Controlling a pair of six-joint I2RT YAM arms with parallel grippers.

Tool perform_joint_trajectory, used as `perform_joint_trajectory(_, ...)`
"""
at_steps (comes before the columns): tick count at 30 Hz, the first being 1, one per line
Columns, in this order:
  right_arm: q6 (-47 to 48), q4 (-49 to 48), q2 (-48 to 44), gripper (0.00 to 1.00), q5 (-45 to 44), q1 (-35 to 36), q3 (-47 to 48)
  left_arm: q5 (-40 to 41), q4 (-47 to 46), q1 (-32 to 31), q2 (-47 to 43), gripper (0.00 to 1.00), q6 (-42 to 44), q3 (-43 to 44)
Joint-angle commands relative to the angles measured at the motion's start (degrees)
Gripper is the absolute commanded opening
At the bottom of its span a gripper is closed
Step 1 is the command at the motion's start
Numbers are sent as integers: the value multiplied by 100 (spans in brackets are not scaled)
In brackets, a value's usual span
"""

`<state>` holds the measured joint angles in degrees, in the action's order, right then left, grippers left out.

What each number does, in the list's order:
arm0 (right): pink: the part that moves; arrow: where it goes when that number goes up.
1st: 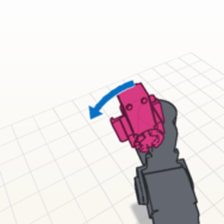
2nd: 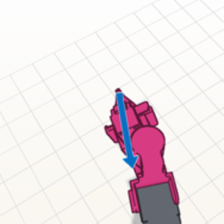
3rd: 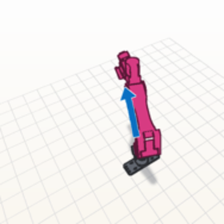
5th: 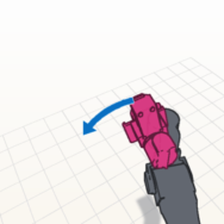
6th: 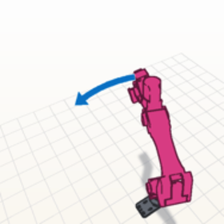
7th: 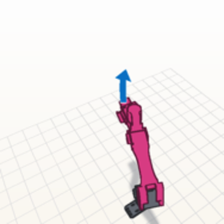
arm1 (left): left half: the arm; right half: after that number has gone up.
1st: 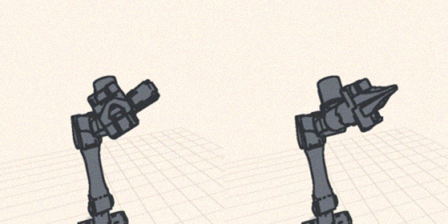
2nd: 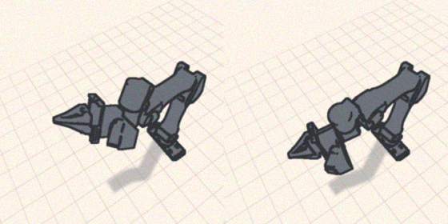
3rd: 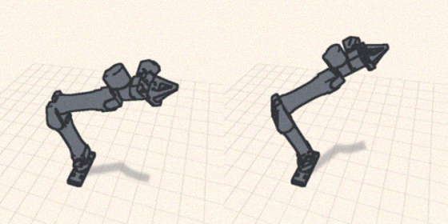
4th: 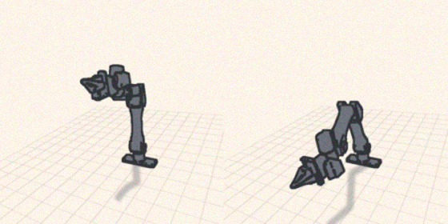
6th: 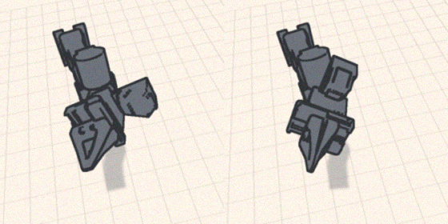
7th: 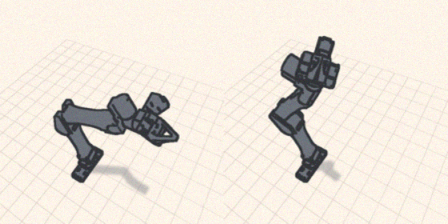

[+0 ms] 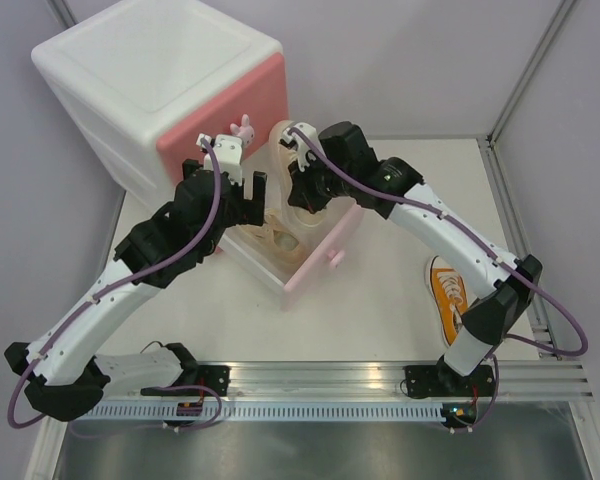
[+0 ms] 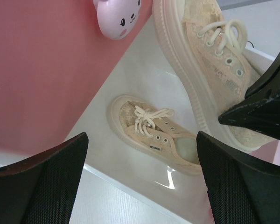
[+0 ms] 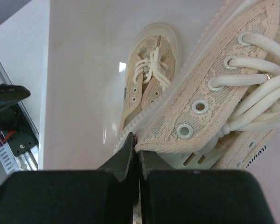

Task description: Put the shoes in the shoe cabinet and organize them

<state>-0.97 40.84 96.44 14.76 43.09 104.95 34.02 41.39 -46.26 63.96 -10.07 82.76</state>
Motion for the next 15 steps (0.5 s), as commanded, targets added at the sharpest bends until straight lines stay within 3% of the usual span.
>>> perform_joint_trajectory(1,440,-314,-161,1,281,138,-35,166,-131,-6,-86,100,128,-14)
perform_joint_trajectory(9,1344,932,313,1,273,279,508,122,-87,-15,-16,100,128,3)
perform_joint_trajectory(15,1836,1049,507,1,-368,305,597,114,-61,-15,37,100,163,38)
